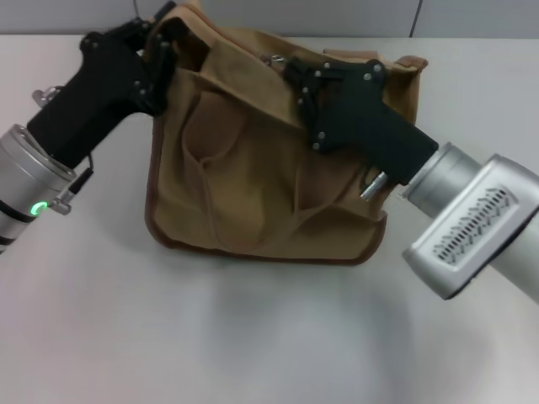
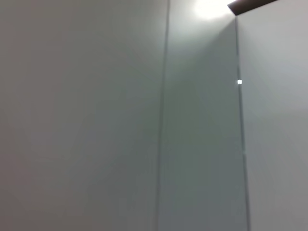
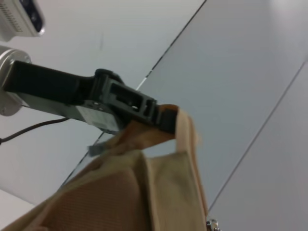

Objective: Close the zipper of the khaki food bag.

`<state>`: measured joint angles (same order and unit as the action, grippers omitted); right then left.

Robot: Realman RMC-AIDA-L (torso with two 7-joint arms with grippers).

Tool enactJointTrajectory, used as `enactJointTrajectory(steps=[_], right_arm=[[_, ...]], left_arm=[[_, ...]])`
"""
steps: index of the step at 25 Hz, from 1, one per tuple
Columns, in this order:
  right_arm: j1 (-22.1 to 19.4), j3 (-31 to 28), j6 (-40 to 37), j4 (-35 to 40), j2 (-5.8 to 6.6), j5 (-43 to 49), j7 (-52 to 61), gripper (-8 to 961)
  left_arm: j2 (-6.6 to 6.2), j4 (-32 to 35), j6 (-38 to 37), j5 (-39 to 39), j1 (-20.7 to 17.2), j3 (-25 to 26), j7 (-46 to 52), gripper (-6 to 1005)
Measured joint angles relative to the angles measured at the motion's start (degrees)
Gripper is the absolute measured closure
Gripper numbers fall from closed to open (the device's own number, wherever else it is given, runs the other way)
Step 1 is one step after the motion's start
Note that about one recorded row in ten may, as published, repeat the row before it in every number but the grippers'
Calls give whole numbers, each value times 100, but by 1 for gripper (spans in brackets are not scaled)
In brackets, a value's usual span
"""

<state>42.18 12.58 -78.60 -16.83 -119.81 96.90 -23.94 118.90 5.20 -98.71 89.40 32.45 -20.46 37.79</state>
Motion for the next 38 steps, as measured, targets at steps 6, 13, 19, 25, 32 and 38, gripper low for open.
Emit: enactJointTrajectory(steps=[6,13,19,25,32,38], right_arm=[[-220,-67,-272,30,34,-11,62,952],[-378,-138,-313,279,46,15,475,952],[-675,-136,-570,767,46,21,1356,952],[-946,-85,-775,1338,50,21,2874,953],[-1132,347,-1225,1791,55,33,4190,907],[-1269,874,-2001,2470,58,37,5850,788]], left_arm=[[-15,281,31,4,-175,343,115,967],[-22,407,8,-1,-301,449,198,967],[-25,429,25,-11,-315,456,211,967],[-25,439,5,5,-327,390,168,967],[-24,862,-51,72,-511,-228,622,967],[-45,1961,-600,82,-886,-626,1838,726]])
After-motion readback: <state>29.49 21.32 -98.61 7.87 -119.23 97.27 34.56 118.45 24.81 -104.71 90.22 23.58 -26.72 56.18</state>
